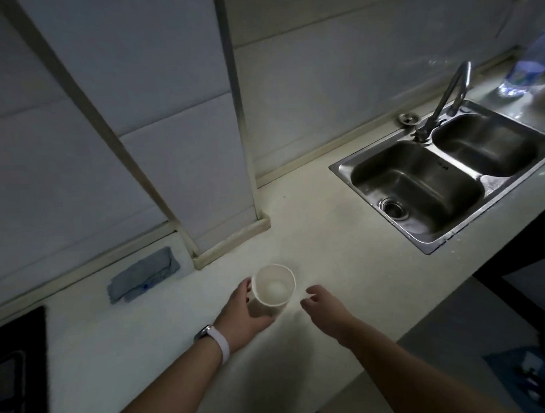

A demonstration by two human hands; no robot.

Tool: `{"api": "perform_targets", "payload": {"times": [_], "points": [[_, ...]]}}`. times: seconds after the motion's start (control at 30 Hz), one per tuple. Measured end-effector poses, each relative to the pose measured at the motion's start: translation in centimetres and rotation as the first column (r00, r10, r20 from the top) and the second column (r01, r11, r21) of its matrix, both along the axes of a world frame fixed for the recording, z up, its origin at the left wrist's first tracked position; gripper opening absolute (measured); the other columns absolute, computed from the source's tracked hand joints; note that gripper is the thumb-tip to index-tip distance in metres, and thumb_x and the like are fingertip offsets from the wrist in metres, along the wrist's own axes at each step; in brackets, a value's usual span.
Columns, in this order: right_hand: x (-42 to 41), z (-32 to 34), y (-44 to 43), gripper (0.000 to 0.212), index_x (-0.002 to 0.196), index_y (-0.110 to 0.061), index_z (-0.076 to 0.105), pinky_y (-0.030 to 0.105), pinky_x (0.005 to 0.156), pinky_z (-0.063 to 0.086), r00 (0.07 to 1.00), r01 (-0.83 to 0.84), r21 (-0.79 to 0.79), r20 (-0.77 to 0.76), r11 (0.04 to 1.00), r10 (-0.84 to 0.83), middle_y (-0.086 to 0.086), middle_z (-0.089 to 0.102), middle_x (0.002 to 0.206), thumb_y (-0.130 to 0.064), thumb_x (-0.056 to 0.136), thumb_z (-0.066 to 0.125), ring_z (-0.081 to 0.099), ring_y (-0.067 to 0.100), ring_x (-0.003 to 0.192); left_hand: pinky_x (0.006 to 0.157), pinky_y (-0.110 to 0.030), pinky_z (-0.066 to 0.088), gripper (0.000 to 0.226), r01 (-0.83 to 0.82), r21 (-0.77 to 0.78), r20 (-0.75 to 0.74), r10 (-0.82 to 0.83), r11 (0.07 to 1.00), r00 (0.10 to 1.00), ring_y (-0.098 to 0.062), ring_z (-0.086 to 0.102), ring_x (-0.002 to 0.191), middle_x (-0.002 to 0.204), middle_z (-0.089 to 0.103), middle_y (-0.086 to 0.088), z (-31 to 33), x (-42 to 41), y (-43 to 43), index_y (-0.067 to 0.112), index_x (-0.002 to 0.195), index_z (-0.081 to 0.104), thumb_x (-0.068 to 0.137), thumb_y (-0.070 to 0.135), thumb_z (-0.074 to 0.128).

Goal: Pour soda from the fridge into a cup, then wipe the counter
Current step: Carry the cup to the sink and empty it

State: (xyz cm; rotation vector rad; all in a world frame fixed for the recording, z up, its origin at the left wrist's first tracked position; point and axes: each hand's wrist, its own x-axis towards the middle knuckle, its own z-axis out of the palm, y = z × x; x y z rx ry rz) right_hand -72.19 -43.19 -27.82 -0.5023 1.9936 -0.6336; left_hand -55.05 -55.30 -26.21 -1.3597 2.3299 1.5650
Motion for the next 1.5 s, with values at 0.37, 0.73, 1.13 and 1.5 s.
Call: {"api": "perform_targets", "payload": {"times": [0.37, 0.73, 1.13, 1.5], "points": [[-1.1, -2.1, -3.3, 0.029, 0.105, -0.017, 0.064, 0.035, 0.075, 0.050, 0.862, 0.296, -0.041, 0.442, 0.954, -0.248, 0.009, 0.067, 0.103, -0.041, 0.090, 0.057, 0.062, 0.022, 0.088, 0.101, -0.030, 0.044, 0.088, -0.398, 0.069, -0.168, 0.404, 0.915, 0.899, -0.016, 0.052, 0.119, 0.129, 0.056, 0.005, -0.9, -4.2, 3.4, 0.024, 0.136, 0.041, 0.063, 0.022, 0.091], [-1.1, -1.0, -3.4, 0.038, 0.115, -0.018, 0.064, 0.039, 0.092, 0.053, 0.809, 0.277, -0.022, 0.544, 0.961, -0.221, 0.003, 0.066, 0.115, -0.047, 0.091, 0.056, 0.063, 0.020, 0.105, 0.097, -0.030, 0.047, 0.081, -0.441, 0.021, -0.177, 0.437, 0.897, 0.882, -0.013, 0.055, 0.113, 0.121, 0.058, 0.013, 0.3, -3.9, 3.7, 0.032, 0.129, 0.046, 0.061, 0.032, 0.091], [-0.6, 2.1, -0.9, 0.031, 0.106, -0.016, 0.071, 0.034, 0.087, 0.050, 0.693, 0.436, -0.080, 0.665, 0.896, -0.278, 0.002, 0.071, 0.099, -0.040, 0.092, 0.057, 0.066, 0.019, 0.095, 0.093, -0.031, 0.051, 0.073, -0.352, -0.012, -0.268, 0.336, 0.936, 0.903, -0.003, 0.058, 0.108, 0.115, 0.060, 0.024, 3.4, -3.8, 4.9, 0.041, 0.118, 0.049, 0.060, 0.035, 0.092], [0.0, 5.9, 7.4, 0.030, 0.100, -0.012, 0.067, 0.032, 0.078, 0.051, 0.657, 0.653, -0.159, 0.605, 0.741, -0.450, 0.003, 0.067, 0.084, -0.039, 0.090, 0.058, 0.062, 0.019, 0.081, 0.089, -0.030, 0.054, 0.068, -0.045, 0.007, -0.412, 0.044, 0.999, 0.910, -0.005, 0.062, 0.106, 0.115, 0.065, 0.017, 6.3, -5.4, 9.4, 0.040, 0.118, 0.052, 0.063, 0.032, 0.089]]}}
